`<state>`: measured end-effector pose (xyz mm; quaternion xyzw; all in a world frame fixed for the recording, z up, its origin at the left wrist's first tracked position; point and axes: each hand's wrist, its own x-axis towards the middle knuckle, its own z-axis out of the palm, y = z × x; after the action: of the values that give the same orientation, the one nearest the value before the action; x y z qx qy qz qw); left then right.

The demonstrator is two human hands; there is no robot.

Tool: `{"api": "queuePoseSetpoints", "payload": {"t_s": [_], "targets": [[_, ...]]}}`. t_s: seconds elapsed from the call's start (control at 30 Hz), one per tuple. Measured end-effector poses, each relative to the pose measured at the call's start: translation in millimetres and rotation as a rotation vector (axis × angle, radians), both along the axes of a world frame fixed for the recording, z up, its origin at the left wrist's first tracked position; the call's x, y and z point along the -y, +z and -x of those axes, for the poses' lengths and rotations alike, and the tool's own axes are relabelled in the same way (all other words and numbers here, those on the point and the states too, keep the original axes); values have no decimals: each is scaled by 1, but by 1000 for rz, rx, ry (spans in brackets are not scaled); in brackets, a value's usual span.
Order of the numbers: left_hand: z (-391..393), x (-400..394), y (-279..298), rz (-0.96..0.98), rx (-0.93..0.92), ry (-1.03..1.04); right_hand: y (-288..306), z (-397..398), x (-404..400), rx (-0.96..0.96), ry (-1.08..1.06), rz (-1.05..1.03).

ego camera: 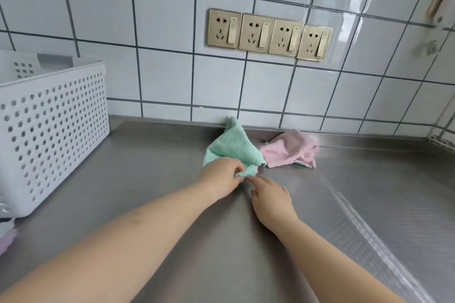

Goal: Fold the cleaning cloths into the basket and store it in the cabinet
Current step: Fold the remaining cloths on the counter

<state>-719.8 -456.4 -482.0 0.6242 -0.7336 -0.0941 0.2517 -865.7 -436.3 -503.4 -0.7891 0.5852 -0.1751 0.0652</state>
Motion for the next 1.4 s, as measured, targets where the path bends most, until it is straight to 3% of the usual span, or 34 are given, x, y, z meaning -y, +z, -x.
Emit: {"api": "queuePoseSetpoints", "payload": {"t_s": [0.2, 0.33, 0.43, 0.57, 0.8, 0.97, 1.2, 1.4], "targets": [[-1, 8, 9, -165, -382, -37, 15, -8, 12, 683, -108, -71], [-5, 4, 21, -279, -659, -21, 28, -16, 22, 981, -197, -74], [-14, 6, 32, -236, -907, 71, 42, -19, 27, 1077, -210, -66], [-37, 14, 49, -87, -1093, 217, 70, -22, 25, 1202, -241, -74], [-78, -14, 116, 163, -1301, 249, 138, -9, 7, 1103, -233, 52], [-106, -32, 145, 264, -1239, 276, 172, -3, -5, 1101, -222, 185], [-141, -49, 162, 434, -611, 360, 198, -4, -11, 1020, -220, 287], [-150, -70, 177, 435, -459, 353, 203, -6, -32, 815, -226, 314]]}}
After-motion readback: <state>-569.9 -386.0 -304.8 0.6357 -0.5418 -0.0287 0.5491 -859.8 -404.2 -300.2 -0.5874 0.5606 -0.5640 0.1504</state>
